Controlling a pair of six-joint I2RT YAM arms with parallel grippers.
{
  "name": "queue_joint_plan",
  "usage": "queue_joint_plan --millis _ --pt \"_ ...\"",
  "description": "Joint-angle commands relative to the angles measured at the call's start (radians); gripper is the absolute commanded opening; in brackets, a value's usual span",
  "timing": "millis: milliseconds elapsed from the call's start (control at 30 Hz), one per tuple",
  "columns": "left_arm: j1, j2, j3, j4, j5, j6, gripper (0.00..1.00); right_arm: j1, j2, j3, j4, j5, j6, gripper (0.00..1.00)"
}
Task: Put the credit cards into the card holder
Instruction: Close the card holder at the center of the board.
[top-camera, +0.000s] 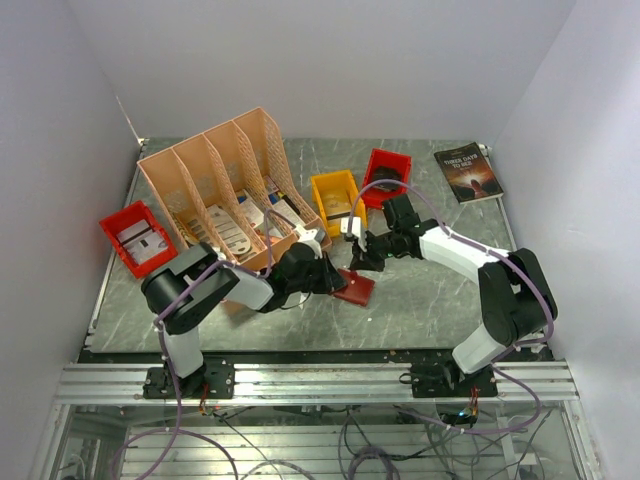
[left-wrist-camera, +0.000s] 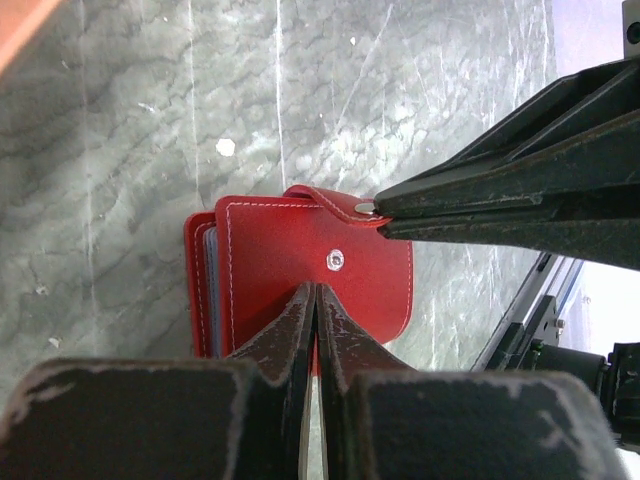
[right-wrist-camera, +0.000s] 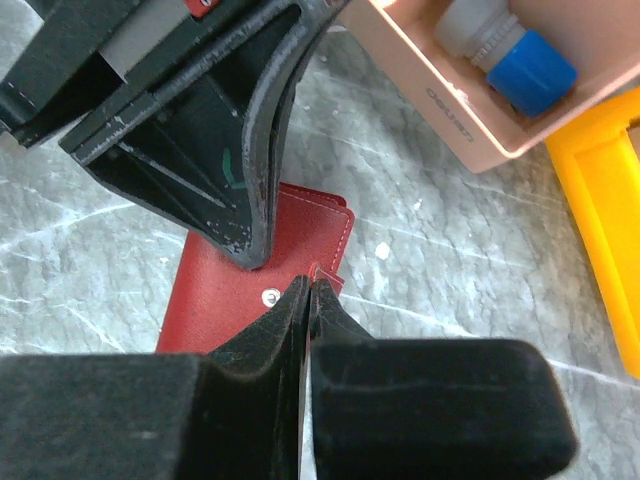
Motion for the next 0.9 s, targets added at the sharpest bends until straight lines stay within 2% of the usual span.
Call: queue_joint_plan --millis 0,400,533,633,867 --pt "-0.015 -0.038 -0.031 0.030 0.003 -0.022 0.12 0.030 0.004 0.024 0.010 -0.027 0.012 0.00" --pt "-0.019 -0.157 -0.098 0.056 -0.054 -0.046 0.13 0.018 0.008 -0.008 -0.059 -0.051 -0.060 0.00" --pt "-0.023 -0.124 -0.083 0.087 -0.042 -0.056 0.13 0.016 -0.001 -0.028 -0.057 -0.040 -0.044 0.00" --pt "-0.030 -0.073 -0.046 0.051 -0.060 -0.051 0.13 0.014 0.003 -0.035 -0.052 -0.034 -0.034 0.00" --pt "-0.030 0.007 -0.025 0.043 -0.100 -0.060 0.07 0.011 0.015 -0.043 -0.058 -0.019 -0.022 0.00"
